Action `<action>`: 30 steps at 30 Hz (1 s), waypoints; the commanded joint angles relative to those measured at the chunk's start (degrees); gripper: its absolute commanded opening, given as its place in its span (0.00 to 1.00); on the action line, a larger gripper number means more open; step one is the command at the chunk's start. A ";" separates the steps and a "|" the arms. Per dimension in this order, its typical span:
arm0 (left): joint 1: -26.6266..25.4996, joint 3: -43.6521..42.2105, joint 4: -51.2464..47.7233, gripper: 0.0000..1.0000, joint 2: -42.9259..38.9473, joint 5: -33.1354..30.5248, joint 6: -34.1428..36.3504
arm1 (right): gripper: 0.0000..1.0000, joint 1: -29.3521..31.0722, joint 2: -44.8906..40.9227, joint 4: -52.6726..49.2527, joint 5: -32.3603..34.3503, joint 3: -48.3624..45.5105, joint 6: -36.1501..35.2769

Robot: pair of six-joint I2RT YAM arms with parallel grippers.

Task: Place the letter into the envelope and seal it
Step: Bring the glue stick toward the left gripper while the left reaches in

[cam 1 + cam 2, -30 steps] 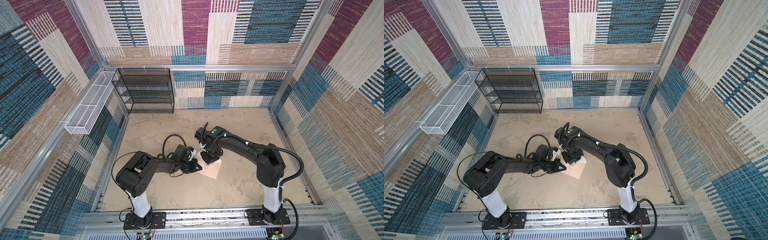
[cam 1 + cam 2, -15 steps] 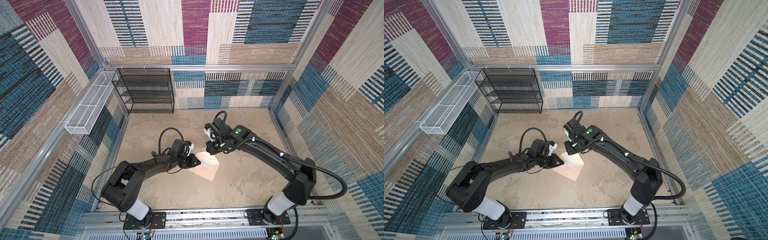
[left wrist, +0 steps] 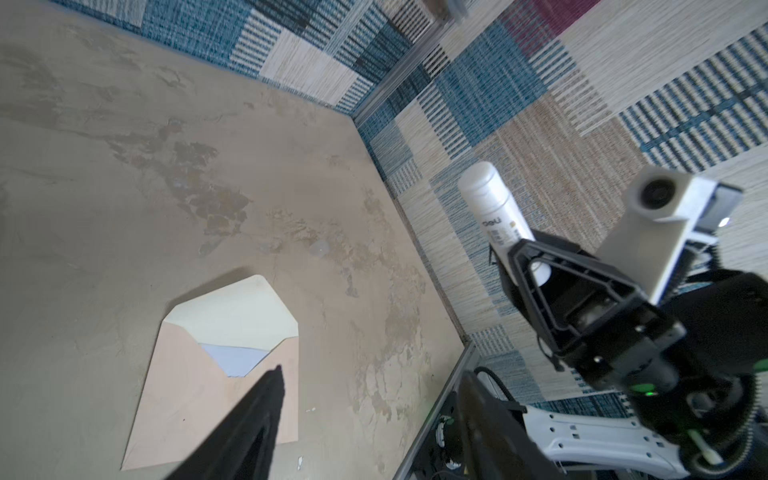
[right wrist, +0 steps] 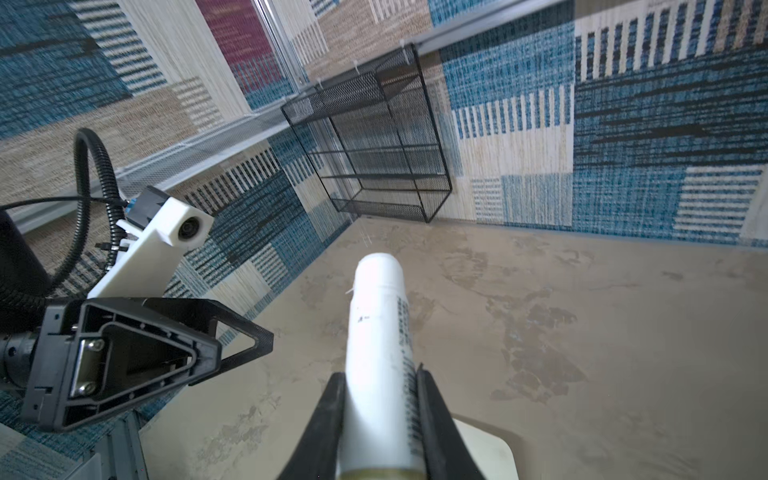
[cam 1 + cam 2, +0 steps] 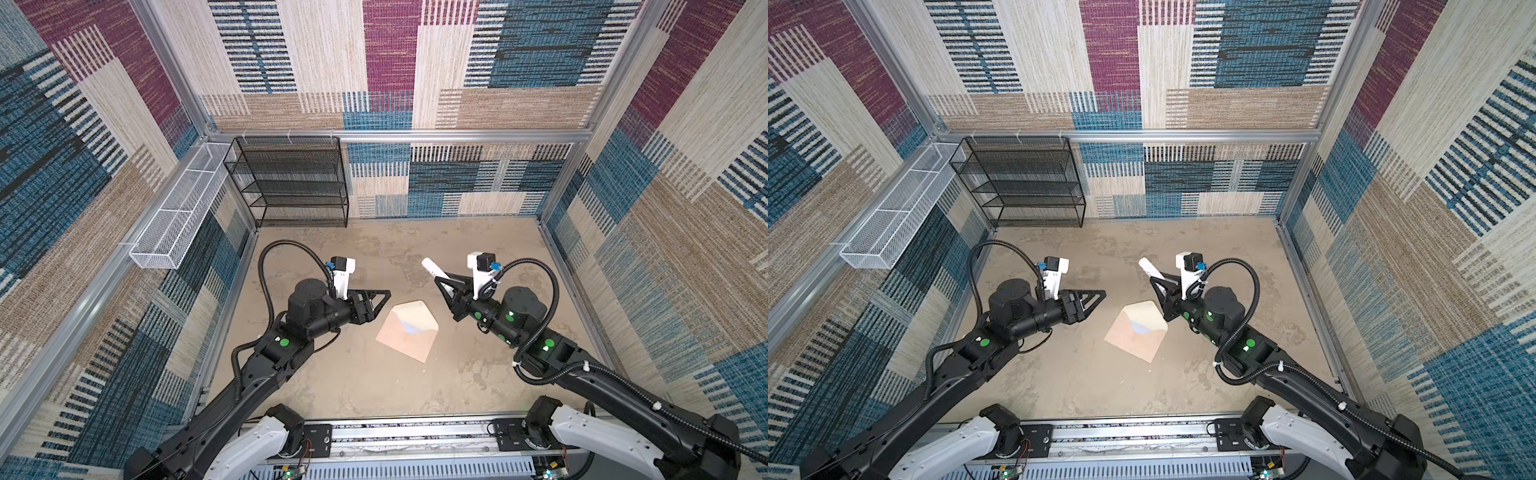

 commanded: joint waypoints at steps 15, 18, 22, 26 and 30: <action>-7.81 2.20 33.98 0.76 11.25 -7.16 -11.11 | 0.00 1.84 11.59 42.37 -1.30 -5.36 -0.45; -8.77 3.06 37.42 0.77 12.94 -7.67 -11.11 | 0.00 2.08 12.33 43.02 -1.17 -5.35 -0.13; -9.72 4.78 38.68 0.77 15.48 -7.26 -11.31 | 0.00 2.86 13.68 43.55 -0.82 -5.06 -0.33; -10.42 6.11 39.52 0.77 17.66 -7.04 -11.38 | 0.00 3.71 14.99 43.98 -0.72 -4.34 -0.77; -10.74 6.95 39.50 0.75 18.95 -6.52 -11.46 | 0.00 4.16 15.80 44.08 -0.67 -3.77 -1.37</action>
